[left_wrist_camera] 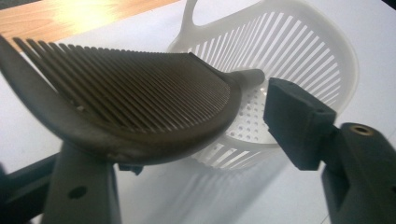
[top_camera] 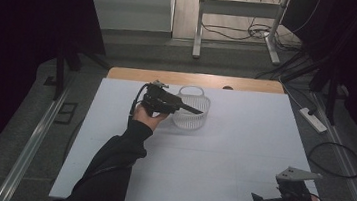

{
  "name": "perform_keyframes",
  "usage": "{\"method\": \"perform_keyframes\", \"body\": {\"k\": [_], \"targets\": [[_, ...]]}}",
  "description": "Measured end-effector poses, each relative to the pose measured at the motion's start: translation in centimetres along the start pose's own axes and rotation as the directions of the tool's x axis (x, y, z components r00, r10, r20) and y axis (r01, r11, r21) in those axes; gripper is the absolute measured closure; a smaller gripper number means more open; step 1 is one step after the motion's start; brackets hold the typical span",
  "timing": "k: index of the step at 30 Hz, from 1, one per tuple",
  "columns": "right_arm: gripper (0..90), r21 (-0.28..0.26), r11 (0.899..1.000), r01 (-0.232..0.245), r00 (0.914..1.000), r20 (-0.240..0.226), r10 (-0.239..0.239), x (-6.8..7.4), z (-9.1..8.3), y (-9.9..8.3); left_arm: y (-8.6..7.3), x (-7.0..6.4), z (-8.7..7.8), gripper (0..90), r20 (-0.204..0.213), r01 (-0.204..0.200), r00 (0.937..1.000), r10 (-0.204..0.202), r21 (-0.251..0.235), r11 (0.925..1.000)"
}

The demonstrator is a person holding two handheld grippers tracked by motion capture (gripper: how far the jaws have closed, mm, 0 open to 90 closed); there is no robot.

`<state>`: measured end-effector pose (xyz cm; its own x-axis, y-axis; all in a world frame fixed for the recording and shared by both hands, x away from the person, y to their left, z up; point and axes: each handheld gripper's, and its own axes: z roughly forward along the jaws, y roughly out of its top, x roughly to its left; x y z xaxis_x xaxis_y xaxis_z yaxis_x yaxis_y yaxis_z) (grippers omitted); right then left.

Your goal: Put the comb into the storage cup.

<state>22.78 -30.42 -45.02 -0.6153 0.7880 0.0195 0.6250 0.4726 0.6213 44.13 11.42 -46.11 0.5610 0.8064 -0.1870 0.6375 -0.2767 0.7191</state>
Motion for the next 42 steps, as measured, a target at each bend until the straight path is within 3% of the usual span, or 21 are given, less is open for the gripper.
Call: {"method": "perform_keyframes", "body": {"k": [7,12,15,22,30,42], "targets": [[1.9,0.001,1.0,0.001,1.0,-0.001,-0.001,0.0,0.0,0.0,-0.2,0.2,0.0,25.2,0.011,0.008,0.9999,-0.008,-0.008,0.9999],[1.9,-0.001,1.0,0.0,1.0,0.0,0.0,0.0,0.0,0.0,-0.2,0.1,0.0,17.1,0.009,-0.009,0.9999,0.009,-0.007,0.9999],[1.9,-0.001,1.0,0.0,1.0,0.0,0.0,0.0,0.0,0.0,-0.2,0.0,0.1,11.1,0.001,-0.016,0.9999,0.016,0.004,0.9999],[1.6,-0.003,1.0,-0.002,1.0,-0.001,0.002,0.0,0.0,0.0,-0.4,0.2,0.0,2.6,0.031,-0.013,0.9995,0.012,0.032,0.9994],[0.9,-0.006,1.0,0.001,1.0,-0.004,-0.001,0.0,-0.1,0.0,-0.7,0.6,-0.4,0.0,0.052,-0.018,0.9985,0.016,0.033,0.9993],[0.7,-0.008,1.0,-0.003,1.0,-0.005,0.003,0.0,-0.1,0.0,-1.2,0.6,-1.5,0.0,0.034,-0.052,0.9981,0.052,0.012,0.9986]]}}
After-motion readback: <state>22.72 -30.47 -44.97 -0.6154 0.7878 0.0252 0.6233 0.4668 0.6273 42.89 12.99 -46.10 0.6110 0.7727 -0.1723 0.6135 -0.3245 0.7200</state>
